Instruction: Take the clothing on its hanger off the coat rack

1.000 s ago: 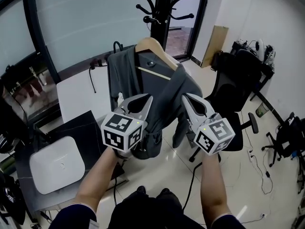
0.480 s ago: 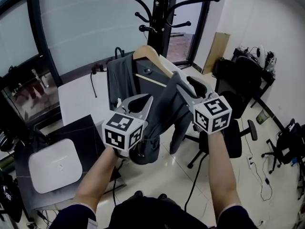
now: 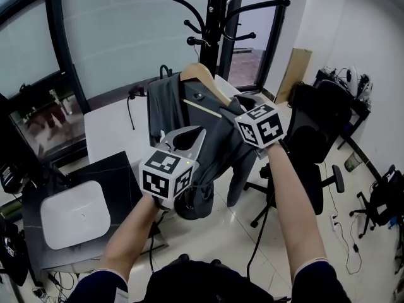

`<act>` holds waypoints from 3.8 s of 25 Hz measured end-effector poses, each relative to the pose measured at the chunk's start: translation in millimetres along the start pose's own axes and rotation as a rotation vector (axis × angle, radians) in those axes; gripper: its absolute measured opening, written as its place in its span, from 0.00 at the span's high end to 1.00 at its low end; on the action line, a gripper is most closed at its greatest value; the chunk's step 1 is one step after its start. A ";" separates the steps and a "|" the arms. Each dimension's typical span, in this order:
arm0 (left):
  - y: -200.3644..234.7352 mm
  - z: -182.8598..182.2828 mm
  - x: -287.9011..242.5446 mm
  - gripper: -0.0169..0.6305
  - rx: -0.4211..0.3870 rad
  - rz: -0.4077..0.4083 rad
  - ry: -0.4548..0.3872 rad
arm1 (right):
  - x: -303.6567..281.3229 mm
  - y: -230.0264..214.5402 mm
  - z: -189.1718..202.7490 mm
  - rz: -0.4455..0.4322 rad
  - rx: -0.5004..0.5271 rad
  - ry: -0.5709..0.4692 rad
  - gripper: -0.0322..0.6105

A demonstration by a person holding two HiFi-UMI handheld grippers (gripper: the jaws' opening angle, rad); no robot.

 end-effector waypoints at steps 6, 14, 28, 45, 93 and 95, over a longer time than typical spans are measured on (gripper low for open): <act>5.2 2.0 8.8 0.95 -0.007 -0.022 0.003 | -12.7 1.9 9.0 0.011 0.091 0.052 0.83; 13.5 0.1 19.4 0.95 -0.014 -0.050 0.001 | -11.4 3.3 8.9 -0.027 0.094 0.058 0.86; 25.0 -8.9 37.2 0.95 -0.031 -0.086 -0.013 | -10.5 12.6 -34.6 -0.082 0.123 0.026 0.86; 25.4 0.8 50.7 0.95 -0.029 -0.069 0.013 | -20.3 39.1 6.2 -0.114 0.065 0.048 0.86; -332.5 -41.6 -92.6 0.95 -0.051 0.477 -0.046 | 475.8 -70.6 208.2 0.402 -0.102 0.140 0.86; -345.4 -42.4 -98.5 0.95 -0.052 0.487 -0.039 | 490.8 -79.7 214.0 0.429 -0.123 0.142 0.86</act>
Point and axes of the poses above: the fingertips, and each gripper's own axes: x backward along the fingers, y to its left, z out of its underside, the point moved 4 cm from there along x, backward along the fingers, and after that the axes turned 7 degrees about -x, right-handed, at the moved point
